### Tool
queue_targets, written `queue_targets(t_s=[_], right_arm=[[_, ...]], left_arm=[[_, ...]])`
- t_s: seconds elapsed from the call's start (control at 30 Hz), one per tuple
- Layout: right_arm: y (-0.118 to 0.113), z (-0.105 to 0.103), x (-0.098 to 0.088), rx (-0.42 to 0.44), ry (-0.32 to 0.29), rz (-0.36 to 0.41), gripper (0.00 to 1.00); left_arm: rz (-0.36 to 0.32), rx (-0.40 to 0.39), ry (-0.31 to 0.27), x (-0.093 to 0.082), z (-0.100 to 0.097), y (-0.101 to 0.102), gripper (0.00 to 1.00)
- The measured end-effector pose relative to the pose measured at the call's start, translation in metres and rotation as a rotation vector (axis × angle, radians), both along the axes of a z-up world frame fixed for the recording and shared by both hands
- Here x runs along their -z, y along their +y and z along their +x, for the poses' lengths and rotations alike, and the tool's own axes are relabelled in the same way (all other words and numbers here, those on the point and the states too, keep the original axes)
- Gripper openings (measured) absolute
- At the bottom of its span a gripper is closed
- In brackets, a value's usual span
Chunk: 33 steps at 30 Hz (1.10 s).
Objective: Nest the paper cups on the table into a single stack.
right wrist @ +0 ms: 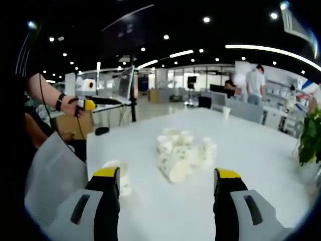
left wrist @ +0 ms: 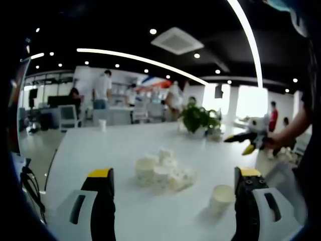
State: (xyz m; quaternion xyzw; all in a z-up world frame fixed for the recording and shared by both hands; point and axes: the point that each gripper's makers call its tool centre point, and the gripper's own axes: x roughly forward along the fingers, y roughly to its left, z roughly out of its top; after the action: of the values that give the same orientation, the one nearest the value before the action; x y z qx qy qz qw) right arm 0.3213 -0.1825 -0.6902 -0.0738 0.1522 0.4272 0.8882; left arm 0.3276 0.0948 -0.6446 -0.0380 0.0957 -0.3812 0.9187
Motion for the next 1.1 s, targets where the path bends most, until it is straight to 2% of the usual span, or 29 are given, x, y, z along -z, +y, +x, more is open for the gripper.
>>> queue_targets(t_s=[0.23, 0.43, 1.1], right_arm=[[-0.005, 0.005, -0.001, 0.032, -0.008, 0.005, 0.86], [-0.014, 0.011, 0.000, 0.083, -0.016, 0.002, 1.00], [-0.028, 0.013, -0.003, 0.120, -0.033, -0.004, 1.00]], left_arm=[[-0.007, -0.004, -0.006, -0.001, -0.001, 0.000, 1.00], [-0.008, -0.006, -0.004, -0.002, -0.002, 0.001, 1.00], [-0.009, -0.006, -0.006, -0.003, -0.001, 0.001, 1.00]])
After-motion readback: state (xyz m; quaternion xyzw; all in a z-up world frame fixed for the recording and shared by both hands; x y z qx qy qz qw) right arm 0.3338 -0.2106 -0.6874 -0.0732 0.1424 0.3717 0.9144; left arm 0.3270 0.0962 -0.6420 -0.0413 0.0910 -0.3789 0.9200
